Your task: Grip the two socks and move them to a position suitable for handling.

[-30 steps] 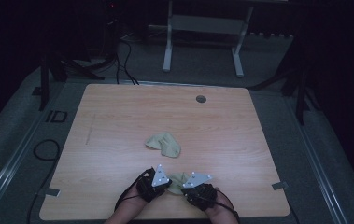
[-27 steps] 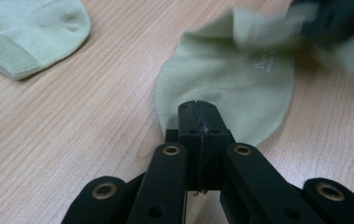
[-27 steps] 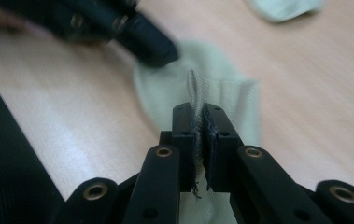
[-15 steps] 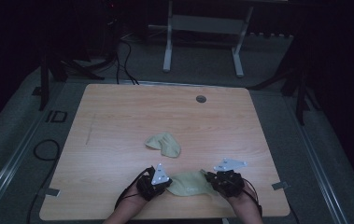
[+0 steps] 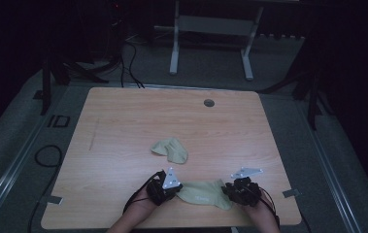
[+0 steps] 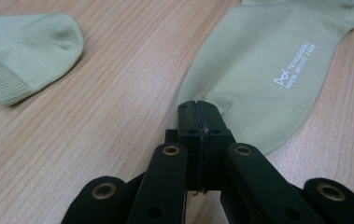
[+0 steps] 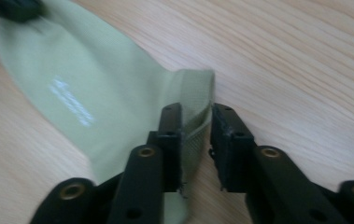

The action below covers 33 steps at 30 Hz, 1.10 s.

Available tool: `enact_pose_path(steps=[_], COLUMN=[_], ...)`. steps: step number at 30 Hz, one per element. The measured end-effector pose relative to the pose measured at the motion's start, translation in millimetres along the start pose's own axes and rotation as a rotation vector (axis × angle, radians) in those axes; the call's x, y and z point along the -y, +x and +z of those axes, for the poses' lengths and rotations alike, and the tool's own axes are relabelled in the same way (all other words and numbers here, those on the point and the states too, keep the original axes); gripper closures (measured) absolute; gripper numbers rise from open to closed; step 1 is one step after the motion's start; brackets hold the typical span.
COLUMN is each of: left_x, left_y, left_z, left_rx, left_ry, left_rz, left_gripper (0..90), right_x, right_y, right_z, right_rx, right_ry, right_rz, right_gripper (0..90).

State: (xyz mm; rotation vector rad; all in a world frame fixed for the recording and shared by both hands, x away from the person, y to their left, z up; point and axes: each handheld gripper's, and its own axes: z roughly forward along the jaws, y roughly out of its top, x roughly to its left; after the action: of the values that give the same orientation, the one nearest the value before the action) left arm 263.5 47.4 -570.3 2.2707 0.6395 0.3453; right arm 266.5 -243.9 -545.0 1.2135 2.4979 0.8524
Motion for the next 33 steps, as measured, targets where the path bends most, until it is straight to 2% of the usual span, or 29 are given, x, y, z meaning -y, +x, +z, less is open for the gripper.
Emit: enact_pose_path(steps=[5,8,13,16,21,26,30,33], left_x=[0.6,1.3,0.6,5.0,23.5,38.4,46.4,52.7], left_y=[0.6,1.9,0.5,1.5,4.5,8.1,8.9,8.7], left_z=[-0.4,-1.4,-15.3,-25.3,-34.8,-45.6,-55.4,-58.9], left_rx=[0.004,0.02,0.046,0.042,0.015,0.008,-0.016,-0.027], left_ry=[-0.003,-0.016,-0.077,-0.089,-0.09,-0.113,-0.127,-0.11], left_rz=[-0.009,-0.026,-0.056,-0.078,-0.131,-0.165,-0.19,-0.195], left_gripper=[88.6,83.8,61.9,59.7,59.1,59.1,59.1,59.2], right_x=[3.1,3.0,-6.1,-19.2,-48.5,-83.8,-111.8,-123.9], right_y=[-10.5,-13.4,-10.6,-8.0,-0.8,11.1,21.6,28.1], right_z=[-3.4,-5.3,-9.9,-13.2,-12.0,0.9,15.6,24.2], right_rx=[0.053,0.063,0.064,0.067,0.05,0.026,0.008,0.008], right_ry=[0.0,-0.005,-0.024,-0.045,-0.086,-0.099,-0.104,-0.103], right_rz=[0.019,0.032,0.014,-0.008,-0.034,-0.075,-0.1,-0.121], right_gripper=[67.5,65.6,62.0,60.8,58.0,57.1,56.2,55.6])
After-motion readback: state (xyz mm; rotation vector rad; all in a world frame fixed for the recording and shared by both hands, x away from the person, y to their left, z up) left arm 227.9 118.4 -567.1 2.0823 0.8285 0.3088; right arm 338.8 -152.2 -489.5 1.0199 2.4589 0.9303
